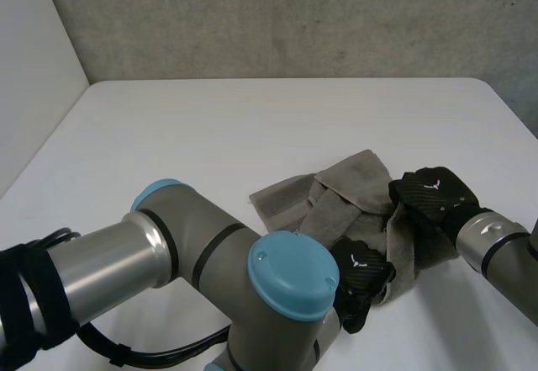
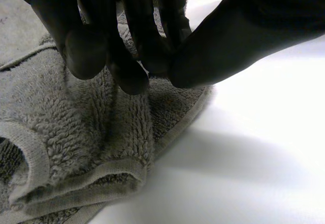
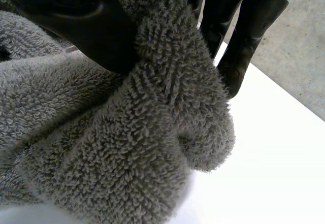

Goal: Fold the towel.

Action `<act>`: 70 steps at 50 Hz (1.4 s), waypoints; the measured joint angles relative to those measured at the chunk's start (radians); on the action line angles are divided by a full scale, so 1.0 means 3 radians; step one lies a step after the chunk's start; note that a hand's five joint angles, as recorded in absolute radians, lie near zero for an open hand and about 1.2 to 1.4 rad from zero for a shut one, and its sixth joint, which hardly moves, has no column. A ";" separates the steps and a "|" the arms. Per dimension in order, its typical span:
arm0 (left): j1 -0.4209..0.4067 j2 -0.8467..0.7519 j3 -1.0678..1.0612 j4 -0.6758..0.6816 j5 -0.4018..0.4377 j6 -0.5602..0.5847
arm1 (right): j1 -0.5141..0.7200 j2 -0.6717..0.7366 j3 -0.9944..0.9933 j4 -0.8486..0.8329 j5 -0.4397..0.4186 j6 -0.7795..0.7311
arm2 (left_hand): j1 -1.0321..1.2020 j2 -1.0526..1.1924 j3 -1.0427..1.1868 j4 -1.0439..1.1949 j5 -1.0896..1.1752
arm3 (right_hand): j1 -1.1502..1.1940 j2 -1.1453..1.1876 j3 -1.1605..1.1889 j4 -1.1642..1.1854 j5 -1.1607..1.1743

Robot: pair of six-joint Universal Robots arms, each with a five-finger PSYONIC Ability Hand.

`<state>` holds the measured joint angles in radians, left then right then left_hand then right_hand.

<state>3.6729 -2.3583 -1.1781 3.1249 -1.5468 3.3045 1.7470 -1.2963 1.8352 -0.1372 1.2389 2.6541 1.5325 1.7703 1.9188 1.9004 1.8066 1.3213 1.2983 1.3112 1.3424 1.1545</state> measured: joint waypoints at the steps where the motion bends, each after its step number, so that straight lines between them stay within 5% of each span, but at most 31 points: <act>1: 0.0033 -0.0034 0.0063 -0.0017 0.0034 -0.0003 | 0.0015 0.0042 -0.0078 0.0052 0.0002 -0.0015 | -0.0115 -0.0374 -0.0421 -0.0441 -0.0383 | 0.0008 0.0013 0.0014 0.0005 0.0005; 5: 0.0209 -0.0213 0.0379 -0.0136 0.0222 -0.0019 | 0.0112 0.0301 -0.0547 0.0407 0.0015 -0.0115 | -0.0493 -0.1288 -0.1710 -0.1719 -0.1400 | 0.0008 0.0016 0.0032 0.0020 0.0010; 21: 0.0682 0.0090 0.0097 -0.0149 0.0406 0.0039 | -0.0132 0.0231 -0.0762 0.0673 -0.0027 -0.0284 | -0.0726 -0.1517 -0.2001 -0.1951 -0.1629 | 0.0008 0.0016 0.0032 0.0020 0.0011; 32: 0.0890 0.0166 0.0072 -0.0140 0.0399 0.0046 | -0.0184 0.0197 -0.0787 0.0644 -0.0019 -0.0263 | -0.2087 -0.2879 -0.3379 -0.3310 -0.3016 | 0.0003 0.0013 0.0028 0.0019 0.0010; 38: 0.0942 0.0243 -0.0028 -0.0143 0.0409 0.0044 | -0.0169 0.0202 -0.0804 0.0637 -0.0002 -0.0230 | -0.2863 -0.3664 -0.4201 -0.4102 -0.3844 | -0.1080 -0.1011 -0.1034 -0.1128 -0.1084; 49: 0.0952 0.0318 -0.0158 -0.0132 0.0411 0.0043 | -0.0169 0.0196 -0.0759 0.0633 -0.0001 -0.0056 | -0.3057 -0.3877 -0.4398 -0.4287 -0.4059 | -0.2512 -0.2374 -0.2445 -0.2560 -0.2624; 66: 0.0965 0.0103 0.0068 0.0139 0.0399 0.0088 | -0.0150 0.0241 -0.0632 0.0614 -0.0006 -0.0098 | -0.3064 -0.3878 -0.4396 -0.4286 -0.4038 | -0.2522 -0.2371 -0.2443 -0.2559 -0.2584; 70: 0.0963 -0.0019 0.0158 0.0148 0.0388 0.0191 | -0.0136 0.0318 -0.0664 0.0617 -0.0001 -0.0154 | -0.2839 -0.3634 -0.4126 -0.4065 -0.3749 | -0.1742 -0.1657 -0.1733 -0.1838 -0.1778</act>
<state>3.9618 -2.3639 -1.1308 3.1692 -1.4303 3.3619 1.7062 -1.2009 1.6358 0.0479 1.2386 2.6079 0.6809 0.6802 0.6811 0.6809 0.6821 0.7986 0.8012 0.7914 0.7909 0.6212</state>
